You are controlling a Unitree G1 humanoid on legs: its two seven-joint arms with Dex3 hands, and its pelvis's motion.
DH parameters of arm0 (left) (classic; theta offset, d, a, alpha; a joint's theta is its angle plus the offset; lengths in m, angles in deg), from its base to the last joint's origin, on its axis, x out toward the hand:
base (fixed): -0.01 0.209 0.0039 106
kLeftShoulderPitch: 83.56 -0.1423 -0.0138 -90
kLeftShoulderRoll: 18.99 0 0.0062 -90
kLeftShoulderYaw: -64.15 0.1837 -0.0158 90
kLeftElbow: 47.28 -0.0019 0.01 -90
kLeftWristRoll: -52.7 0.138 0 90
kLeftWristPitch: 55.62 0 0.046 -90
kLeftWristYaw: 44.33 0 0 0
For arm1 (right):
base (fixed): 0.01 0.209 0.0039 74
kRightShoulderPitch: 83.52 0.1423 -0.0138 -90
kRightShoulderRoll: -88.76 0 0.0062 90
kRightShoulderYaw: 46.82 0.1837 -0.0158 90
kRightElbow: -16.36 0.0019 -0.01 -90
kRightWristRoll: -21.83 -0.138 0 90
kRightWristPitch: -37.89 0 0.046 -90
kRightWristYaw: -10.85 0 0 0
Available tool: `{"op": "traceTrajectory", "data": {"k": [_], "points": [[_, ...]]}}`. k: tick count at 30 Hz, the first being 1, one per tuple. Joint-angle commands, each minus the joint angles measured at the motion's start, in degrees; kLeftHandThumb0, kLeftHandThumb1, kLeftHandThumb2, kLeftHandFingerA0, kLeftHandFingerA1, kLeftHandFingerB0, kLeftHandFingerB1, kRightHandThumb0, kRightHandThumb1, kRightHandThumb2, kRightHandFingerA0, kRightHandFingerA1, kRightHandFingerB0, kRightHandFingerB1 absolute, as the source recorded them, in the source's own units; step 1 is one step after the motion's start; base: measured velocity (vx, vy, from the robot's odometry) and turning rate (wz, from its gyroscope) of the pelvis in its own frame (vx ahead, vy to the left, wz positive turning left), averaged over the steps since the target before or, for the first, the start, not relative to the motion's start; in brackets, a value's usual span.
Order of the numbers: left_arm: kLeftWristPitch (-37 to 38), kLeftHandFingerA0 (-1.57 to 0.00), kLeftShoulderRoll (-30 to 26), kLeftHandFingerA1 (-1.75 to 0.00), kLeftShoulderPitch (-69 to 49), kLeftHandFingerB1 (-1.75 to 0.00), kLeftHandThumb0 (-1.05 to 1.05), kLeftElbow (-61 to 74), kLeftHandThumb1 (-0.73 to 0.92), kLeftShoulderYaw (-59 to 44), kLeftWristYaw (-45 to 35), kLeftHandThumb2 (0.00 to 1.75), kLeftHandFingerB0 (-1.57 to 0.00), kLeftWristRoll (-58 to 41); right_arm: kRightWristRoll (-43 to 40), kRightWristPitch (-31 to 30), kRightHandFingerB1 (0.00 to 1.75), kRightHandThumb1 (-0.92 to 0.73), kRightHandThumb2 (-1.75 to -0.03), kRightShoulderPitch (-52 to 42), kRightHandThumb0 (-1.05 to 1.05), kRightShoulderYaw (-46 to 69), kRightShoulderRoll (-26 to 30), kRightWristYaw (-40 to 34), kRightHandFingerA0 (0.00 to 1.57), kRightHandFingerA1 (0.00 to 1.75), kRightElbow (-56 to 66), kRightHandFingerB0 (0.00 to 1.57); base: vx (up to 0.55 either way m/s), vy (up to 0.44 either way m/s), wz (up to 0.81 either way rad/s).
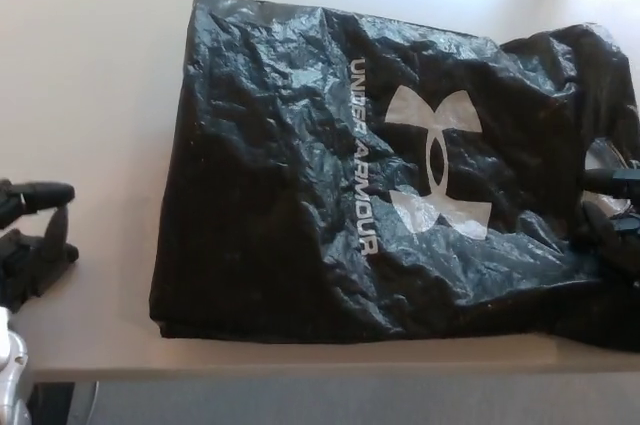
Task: A plastic bag is kept in the middle of the desk and the robot uses both its hands to grab the bag from the left and right and brings its hands close together to compress the bag
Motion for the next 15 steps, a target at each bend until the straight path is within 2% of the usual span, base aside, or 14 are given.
{"op": "traceTrajectory", "data": {"k": [1, 4, 5, 9, 15], "points": [[2.4, -0.76, 2.6, -1.29, 0.3, -0.88, -0.38, -6.9, 0.75, 3.1, 7.3, 0.63, -0.75, 5.2, 3.4, 1.8, 0.57, -0.67, -0.6, -0.9, -0.33, -3.8, -5.0, -4.0, 0.91, 0.73, -5.4, 0.79, 0.0, 0.0, 0.0], [2.3, -0.76, 5.4, -1.29, 0.6, -0.93, -0.39, -7.5, 0.74, 4.3, 8.8, 0.62, -0.75, 5.0, 3.5, 3.1, 0.58, -0.67, -0.6, -1.0, -0.34, -5.3, -7.0, -4.5, 0.9, 0.75, -6.5, 0.8, 0.0, 0.0, 0.0], [2.5, -0.76, 7.6, -1.28, 0.6, -0.94, -0.38, -6.9, 0.76, 5.5, 9.1, 0.63, -0.73, 5.3, 3.5, 2.8, 0.61, -0.67, -0.6, -0.5, -0.32, -6.2, -9.6, -5.6, 0.91, 0.78, -6.6, 0.81, 0.0, 0.0, 0.0], [4.2, -0.77, 11.2, -1.28, 0.8, -0.9, -0.39, -7.1, 0.77, 8.4, 8.7, 0.64, -0.73, 6.2, 4.3, 2.9, 0.62, -0.68, -0.6, -0.1, -0.32, -8.7, -13.2, -7.0, 0.91, 0.81, -7.4, 0.8, 0.0, 0.0, 0.0], [4.9, -0.78, 17.9, -1.29, 1.4, -0.93, -0.36, -5.1, 0.78, 13.0, 9.8, 0.64, -0.71, 7.4, 5.7, 4.0, 0.64, -0.69, -0.6, 1.2, -0.34, -12.5, -17.5, -8.3, 0.89, 0.82, -8.9, 0.77, 0.0, 0.0, 0.0]]}}
